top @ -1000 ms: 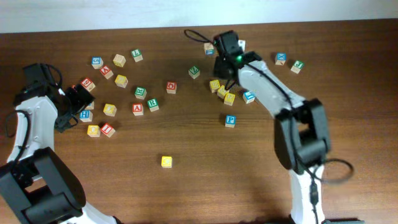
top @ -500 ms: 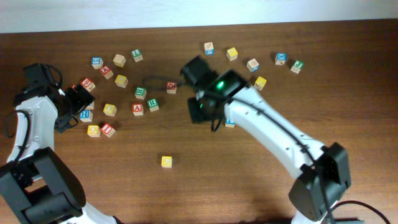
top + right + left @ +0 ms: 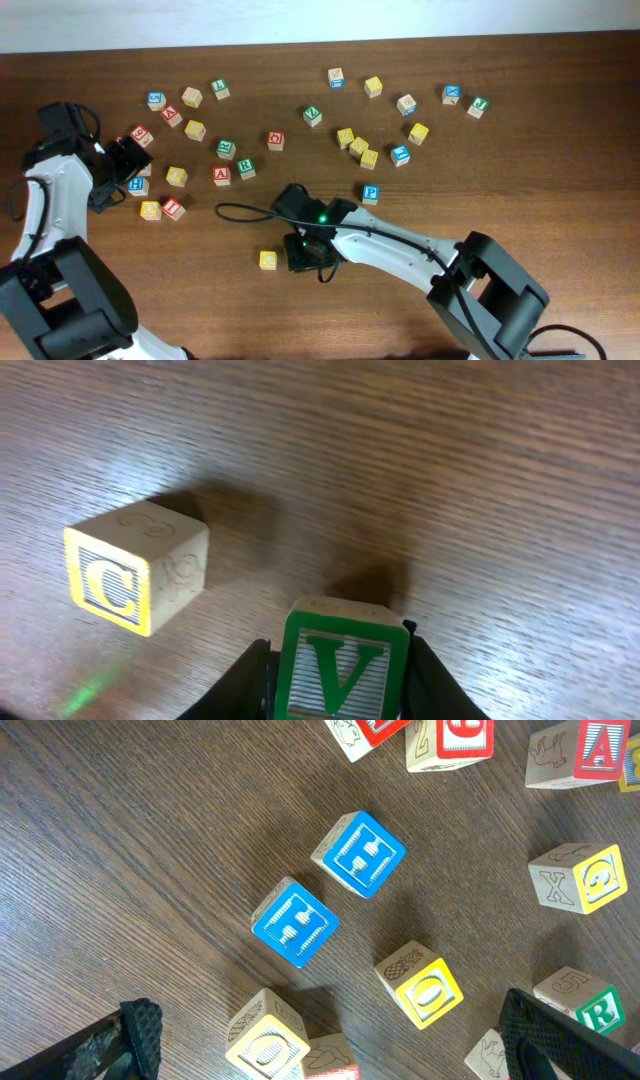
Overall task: Spell out CVPR
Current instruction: 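Carry the V block beside the C block and release it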
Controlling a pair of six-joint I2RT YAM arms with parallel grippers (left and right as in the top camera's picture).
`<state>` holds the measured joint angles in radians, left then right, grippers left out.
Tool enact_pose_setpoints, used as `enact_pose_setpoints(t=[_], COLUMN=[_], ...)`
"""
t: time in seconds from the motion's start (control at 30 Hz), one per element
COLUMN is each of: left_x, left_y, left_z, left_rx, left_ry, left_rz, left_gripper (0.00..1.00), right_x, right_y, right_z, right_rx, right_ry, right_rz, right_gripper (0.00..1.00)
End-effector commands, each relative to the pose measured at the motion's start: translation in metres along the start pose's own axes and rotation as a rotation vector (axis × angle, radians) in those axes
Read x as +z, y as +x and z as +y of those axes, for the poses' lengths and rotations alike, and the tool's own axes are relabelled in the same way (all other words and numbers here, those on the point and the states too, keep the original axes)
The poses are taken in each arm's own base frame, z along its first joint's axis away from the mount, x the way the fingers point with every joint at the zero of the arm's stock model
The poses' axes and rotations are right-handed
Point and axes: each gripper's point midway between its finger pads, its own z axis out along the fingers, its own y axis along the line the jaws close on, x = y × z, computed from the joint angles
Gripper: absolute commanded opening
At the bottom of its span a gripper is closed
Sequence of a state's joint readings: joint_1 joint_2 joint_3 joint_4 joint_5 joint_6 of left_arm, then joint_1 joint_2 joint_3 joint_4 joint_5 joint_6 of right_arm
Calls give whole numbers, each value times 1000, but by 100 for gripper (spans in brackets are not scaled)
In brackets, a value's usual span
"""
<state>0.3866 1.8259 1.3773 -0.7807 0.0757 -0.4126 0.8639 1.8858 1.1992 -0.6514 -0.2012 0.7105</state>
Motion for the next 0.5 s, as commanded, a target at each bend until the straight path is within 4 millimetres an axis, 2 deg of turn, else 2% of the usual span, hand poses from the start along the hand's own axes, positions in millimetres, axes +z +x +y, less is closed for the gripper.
enact_pose_setpoints(t=[0.0, 0.13, 0.27, 0.3, 0.47], left_x=[4, 4, 4, 4, 4], left_y=[3, 3, 3, 3, 3], left_z=[0, 0, 0, 0, 0], left_rx=[-14, -14, -14, -14, -14], left_ry=[2, 2, 2, 2, 2], left_rz=[13, 13, 13, 13, 13], left_gripper=[99, 99, 99, 99, 99], right_x=[9, 7, 4, 4, 4], right_y=[7, 8, 6, 6, -3], right_z=[2, 12, 18, 18, 18], right_rx=[9, 5, 1, 2, 2], right_ry=[-7, -54, -78, -78, -75], right_rz=[34, 50, 52, 53, 17], right_gripper=[28, 38, 38, 32, 31])
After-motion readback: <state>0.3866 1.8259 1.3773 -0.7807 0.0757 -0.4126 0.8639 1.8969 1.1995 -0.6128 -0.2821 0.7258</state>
